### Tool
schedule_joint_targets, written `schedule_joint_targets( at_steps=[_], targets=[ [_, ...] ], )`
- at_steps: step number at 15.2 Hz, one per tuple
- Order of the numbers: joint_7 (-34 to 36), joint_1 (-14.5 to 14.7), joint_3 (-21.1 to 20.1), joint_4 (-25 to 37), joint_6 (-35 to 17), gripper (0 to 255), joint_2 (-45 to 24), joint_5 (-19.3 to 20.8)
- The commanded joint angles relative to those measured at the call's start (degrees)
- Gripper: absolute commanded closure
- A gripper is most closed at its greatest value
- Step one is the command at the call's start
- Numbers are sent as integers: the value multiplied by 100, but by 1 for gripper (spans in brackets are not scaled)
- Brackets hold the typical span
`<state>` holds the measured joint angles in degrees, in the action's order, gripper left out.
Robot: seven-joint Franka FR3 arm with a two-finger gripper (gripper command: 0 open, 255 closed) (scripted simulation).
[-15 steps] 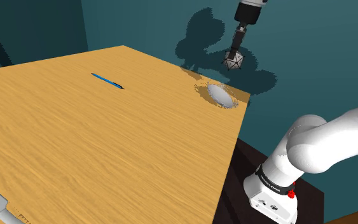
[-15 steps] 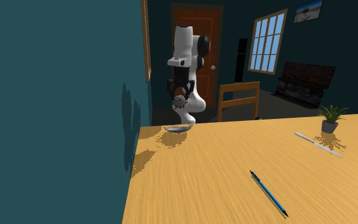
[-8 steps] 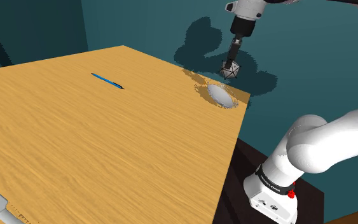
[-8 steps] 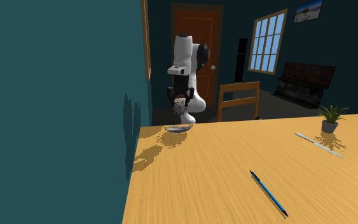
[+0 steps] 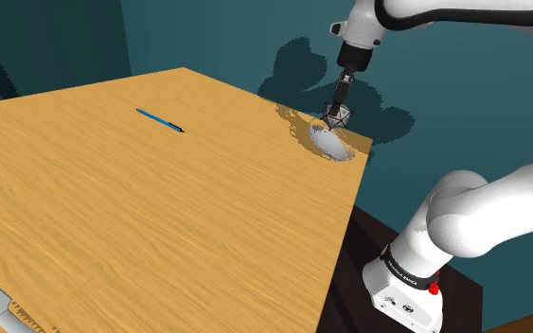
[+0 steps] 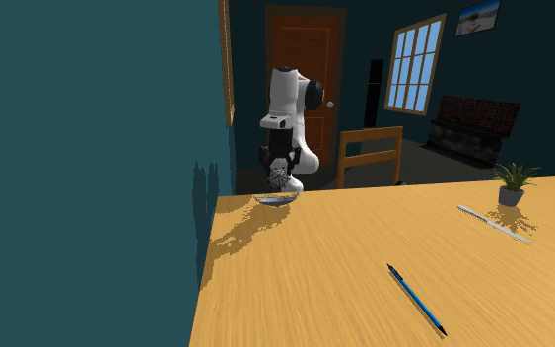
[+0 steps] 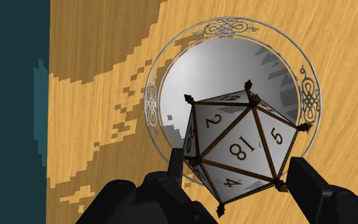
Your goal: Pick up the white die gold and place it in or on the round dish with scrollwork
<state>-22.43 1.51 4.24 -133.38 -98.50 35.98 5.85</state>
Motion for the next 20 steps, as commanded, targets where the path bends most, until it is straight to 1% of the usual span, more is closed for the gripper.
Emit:
schedule_joint_targets(
  at_steps=[1,6,7,12,16,20],
  targets=[
    [0,-2,3,-33,-28,255,9,3],
    [0,-2,3,-33,-28,255,9,3],
    [0,-2,3,-32,-28,0,9,3],
    [-1,-2,3,-32,-28,0,8,3],
    [-14,18,-51,775,675,0,-97,-40],
    [-14,18,-51,775,675,0,-97,-40]
  ],
)
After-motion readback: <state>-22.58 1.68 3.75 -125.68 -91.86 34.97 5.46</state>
